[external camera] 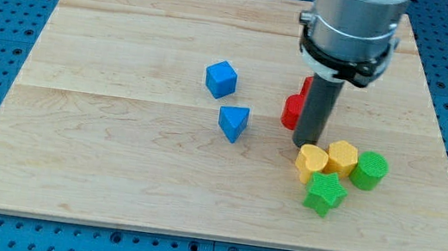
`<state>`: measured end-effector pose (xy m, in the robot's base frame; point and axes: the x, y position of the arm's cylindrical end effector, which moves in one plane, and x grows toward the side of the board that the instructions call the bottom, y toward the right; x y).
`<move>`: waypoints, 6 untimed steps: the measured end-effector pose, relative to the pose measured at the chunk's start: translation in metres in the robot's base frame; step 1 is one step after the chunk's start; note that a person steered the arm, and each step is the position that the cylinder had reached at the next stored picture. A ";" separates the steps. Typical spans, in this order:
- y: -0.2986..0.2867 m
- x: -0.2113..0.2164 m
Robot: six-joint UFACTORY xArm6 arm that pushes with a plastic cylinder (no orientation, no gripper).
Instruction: Move your arm towards green circle
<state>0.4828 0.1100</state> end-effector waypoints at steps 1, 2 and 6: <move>-0.001 -0.003; -0.011 -0.025; 0.110 0.018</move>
